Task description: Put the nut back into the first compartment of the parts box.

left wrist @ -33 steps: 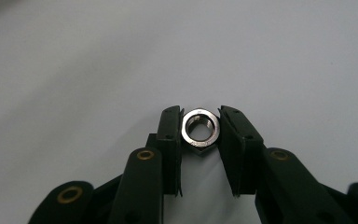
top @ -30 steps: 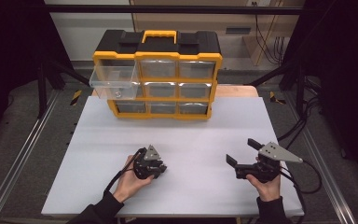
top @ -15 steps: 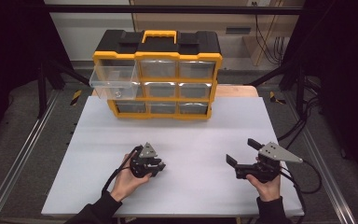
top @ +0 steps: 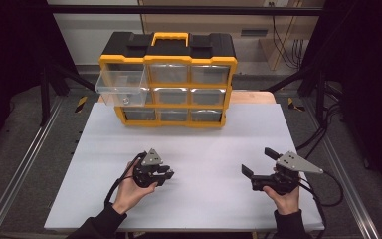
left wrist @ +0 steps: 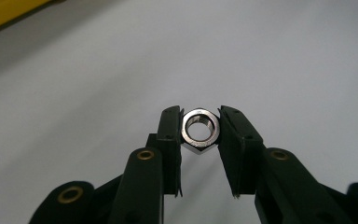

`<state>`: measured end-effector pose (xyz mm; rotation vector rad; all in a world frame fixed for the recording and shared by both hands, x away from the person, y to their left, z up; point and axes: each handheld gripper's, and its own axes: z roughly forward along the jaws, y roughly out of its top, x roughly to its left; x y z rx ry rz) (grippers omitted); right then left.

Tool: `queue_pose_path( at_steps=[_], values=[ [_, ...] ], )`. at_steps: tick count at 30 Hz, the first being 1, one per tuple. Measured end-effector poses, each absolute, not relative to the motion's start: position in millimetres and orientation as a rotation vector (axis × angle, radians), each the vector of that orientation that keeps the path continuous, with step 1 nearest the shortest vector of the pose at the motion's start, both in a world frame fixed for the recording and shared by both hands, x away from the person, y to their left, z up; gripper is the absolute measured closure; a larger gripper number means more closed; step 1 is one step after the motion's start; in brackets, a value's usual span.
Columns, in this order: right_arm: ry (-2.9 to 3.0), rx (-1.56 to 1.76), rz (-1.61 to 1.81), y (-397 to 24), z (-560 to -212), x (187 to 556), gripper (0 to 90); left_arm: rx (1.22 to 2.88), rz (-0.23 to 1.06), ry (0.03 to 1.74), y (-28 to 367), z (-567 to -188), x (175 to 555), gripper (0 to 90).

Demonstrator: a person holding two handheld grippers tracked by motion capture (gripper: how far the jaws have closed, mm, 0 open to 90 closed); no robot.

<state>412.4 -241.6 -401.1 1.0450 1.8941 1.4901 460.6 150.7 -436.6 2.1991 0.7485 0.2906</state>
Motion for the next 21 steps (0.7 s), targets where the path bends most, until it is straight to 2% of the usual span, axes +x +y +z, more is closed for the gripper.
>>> queue_pose_path(
  at_steps=[21],
  values=[
    [1.897,1.049,1.487,-240.9,-401.6,412.6,0.5,2.094,0.343,0.762,177.5,-398.7,456.6,70.0]
  ],
)
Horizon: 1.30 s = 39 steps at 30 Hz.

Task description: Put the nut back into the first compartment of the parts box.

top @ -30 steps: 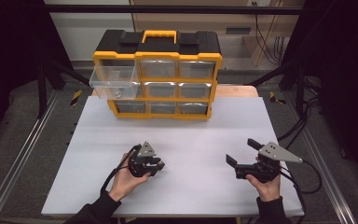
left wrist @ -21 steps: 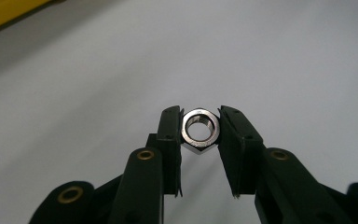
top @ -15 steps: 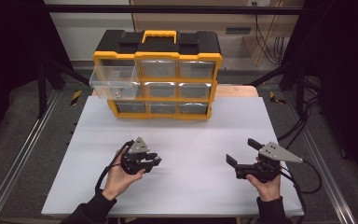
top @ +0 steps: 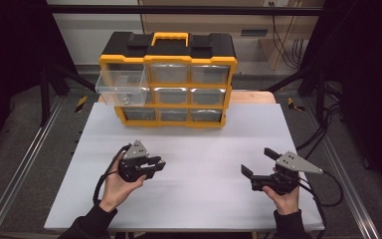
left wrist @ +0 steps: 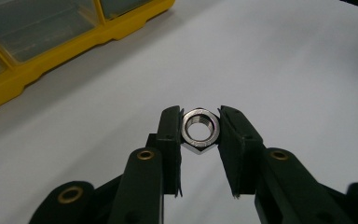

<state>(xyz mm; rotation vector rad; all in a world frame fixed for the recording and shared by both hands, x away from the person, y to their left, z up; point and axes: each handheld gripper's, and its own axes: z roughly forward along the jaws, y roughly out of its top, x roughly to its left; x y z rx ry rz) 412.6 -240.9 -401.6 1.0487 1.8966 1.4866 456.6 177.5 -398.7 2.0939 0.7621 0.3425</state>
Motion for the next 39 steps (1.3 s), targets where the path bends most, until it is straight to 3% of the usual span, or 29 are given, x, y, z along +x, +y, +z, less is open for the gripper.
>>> queue_pose_path(
  at_steps=[39],
  values=[
    [1.902,1.049,1.474,-240.5,-402.8,414.0,0.5,1.957,0.429,0.770,213.7,-344.3,457.0,70.0]
  ],
)
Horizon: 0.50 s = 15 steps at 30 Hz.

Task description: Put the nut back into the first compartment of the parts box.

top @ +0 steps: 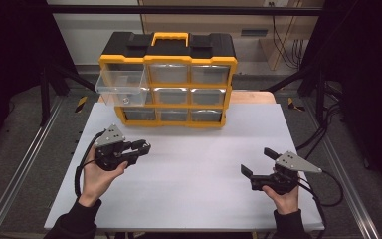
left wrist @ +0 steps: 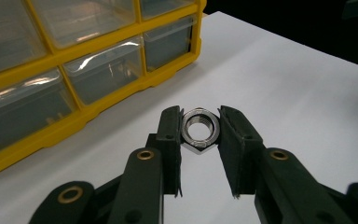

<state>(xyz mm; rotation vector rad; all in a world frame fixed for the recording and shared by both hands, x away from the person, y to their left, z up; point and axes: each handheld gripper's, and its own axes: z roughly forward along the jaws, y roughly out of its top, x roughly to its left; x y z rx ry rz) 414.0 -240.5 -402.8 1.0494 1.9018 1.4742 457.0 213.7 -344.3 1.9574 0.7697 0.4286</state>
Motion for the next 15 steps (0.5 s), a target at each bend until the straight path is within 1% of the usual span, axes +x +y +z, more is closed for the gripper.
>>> queue_pose_path(
  at_steps=[15],
  values=[
    [1.901,1.043,1.477,-241.2,-402.5,414.1,0.5,1.945,0.473,0.774,220.1,-316.5,460.7,70.0]
  ],
)
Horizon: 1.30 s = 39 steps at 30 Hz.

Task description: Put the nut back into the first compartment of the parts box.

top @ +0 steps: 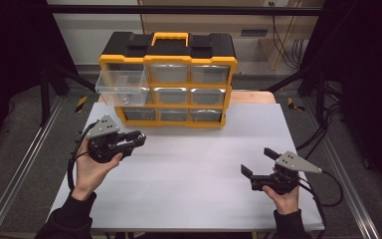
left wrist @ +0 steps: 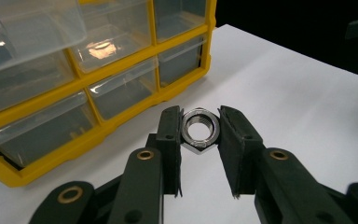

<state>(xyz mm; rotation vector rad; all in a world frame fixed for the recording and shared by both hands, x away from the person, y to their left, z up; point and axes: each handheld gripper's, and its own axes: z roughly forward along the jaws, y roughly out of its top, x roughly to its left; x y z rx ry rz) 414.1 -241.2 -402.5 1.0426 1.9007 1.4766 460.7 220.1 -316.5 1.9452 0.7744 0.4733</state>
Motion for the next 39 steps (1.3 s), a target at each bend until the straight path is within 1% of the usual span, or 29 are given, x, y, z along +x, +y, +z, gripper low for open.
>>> queue_pose_path(
  at_steps=[21,39],
  values=[
    [1.899,1.048,1.480,-241.5,-401.9,413.7,0.5,1.942,0.554,0.770,228.6,-275.3,465.3,70.0],
    [1.896,1.039,1.482,-242.3,-401.5,413.7,0.5,1.931,0.585,0.786,232.1,-251.1,476.7,70.0]
  ],
)
